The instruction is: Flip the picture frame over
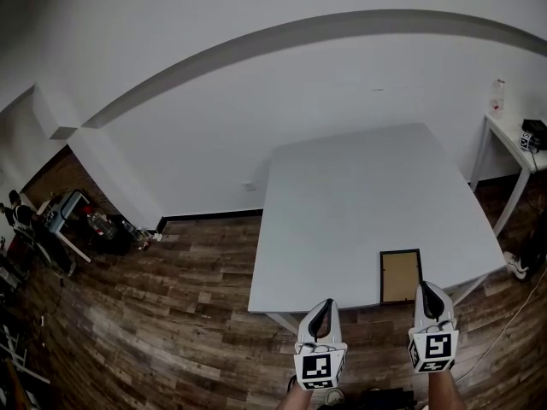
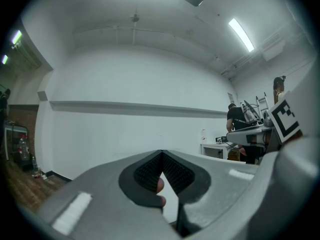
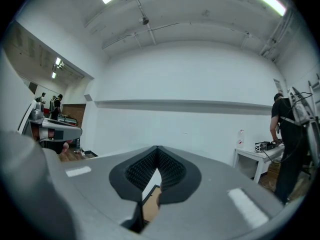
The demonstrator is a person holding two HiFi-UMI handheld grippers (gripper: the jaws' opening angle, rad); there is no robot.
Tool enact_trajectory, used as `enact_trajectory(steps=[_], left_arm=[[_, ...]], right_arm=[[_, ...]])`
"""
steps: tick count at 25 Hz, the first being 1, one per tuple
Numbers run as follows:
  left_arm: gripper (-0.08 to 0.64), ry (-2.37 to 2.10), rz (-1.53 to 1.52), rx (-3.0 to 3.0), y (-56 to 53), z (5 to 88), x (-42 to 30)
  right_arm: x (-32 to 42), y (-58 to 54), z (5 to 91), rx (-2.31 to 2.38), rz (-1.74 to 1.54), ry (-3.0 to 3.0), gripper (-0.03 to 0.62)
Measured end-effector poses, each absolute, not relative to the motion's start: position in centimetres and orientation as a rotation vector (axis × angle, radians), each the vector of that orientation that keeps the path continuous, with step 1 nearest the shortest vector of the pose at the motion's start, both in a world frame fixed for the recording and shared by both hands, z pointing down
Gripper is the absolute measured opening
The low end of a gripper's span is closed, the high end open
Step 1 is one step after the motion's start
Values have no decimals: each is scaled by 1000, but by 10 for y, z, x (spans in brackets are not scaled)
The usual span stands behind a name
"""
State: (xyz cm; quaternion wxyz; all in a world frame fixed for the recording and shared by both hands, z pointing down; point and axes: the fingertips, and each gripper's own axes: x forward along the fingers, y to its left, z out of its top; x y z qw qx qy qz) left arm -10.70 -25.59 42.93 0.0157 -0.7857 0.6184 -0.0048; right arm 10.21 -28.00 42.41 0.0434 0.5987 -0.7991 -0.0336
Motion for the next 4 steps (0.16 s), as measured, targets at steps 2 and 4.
enact_trajectory(steps=[2,4], left_arm=[[0,1925,-15,-2447,-255,430,-106],[0,1927,-20,-2448,-254,431,-106]], right_arm=[[102,-279,424,1828,-104,-2445,21],[101,-279,424,1825,-104,-2447,21]])
